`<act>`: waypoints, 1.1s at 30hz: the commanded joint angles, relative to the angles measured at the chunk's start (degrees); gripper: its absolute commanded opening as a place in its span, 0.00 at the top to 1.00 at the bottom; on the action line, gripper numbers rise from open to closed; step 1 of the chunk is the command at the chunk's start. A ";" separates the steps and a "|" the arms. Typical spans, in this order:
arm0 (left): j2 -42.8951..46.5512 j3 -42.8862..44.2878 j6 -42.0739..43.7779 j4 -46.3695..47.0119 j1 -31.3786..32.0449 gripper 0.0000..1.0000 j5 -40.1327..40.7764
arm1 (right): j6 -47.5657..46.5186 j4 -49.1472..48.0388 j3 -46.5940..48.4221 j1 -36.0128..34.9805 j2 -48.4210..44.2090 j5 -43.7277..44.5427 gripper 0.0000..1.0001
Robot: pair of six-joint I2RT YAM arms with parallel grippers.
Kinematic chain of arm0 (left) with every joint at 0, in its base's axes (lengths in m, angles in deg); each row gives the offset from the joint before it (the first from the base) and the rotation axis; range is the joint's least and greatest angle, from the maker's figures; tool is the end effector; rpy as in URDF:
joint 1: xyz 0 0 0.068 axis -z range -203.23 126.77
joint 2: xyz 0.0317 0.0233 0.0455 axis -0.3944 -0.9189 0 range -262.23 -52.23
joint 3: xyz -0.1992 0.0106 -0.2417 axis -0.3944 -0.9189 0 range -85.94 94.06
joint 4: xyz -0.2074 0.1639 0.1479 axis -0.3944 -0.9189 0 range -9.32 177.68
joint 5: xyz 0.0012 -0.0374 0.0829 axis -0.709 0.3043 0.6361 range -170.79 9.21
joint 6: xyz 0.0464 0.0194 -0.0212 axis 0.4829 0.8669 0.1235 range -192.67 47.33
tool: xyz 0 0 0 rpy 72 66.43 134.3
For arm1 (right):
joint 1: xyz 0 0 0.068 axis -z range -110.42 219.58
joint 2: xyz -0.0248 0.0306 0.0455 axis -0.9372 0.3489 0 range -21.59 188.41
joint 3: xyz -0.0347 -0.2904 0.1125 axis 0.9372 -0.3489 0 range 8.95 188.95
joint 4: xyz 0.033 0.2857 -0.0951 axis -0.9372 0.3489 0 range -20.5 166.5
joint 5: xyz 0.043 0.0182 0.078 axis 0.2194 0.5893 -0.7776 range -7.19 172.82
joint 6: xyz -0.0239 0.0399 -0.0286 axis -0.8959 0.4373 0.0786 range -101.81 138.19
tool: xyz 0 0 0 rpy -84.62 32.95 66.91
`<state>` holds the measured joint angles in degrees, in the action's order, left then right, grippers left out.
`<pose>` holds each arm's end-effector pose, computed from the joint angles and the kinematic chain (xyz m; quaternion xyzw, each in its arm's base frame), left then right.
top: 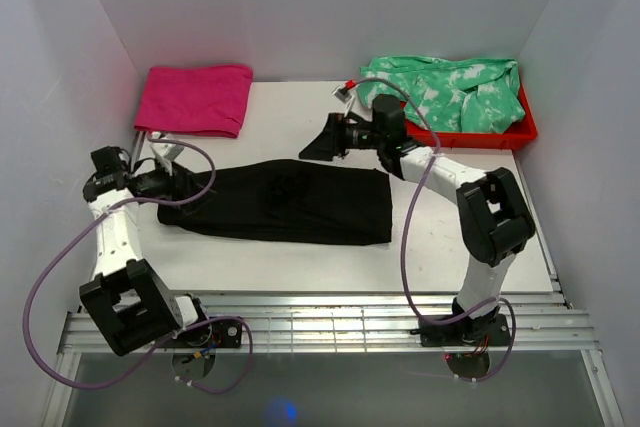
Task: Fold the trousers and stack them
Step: Fold the trousers
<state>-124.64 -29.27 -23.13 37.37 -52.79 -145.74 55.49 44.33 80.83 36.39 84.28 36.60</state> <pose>0.2409 0.0985 0.3026 0.2529 0.7934 -0.2935 0.4695 0.3829 0.2820 0.2806 -0.2302 0.7072 0.5887 0.3168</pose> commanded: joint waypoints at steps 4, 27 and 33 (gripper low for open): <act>2.62 0.82 -15.16 16.44 20.37 0.12 7.18 | -1.49 5.33 -7.71 12.87 -9.00 -11.63 0.10; -26.22 5.05 -29.34 25.17 45.82 0.39 30.58 | -27.18 30.88 -22.75 32.40 -1.55 2.10 0.52; -12.26 -1.63 -11.59 19.29 45.47 0.35 27.08 | -30.26 32.99 -20.82 32.40 -3.47 1.13 0.56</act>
<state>-147.15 -28.82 -44.59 60.89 -7.00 -116.19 29.18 75.96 58.25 68.87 82.29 36.49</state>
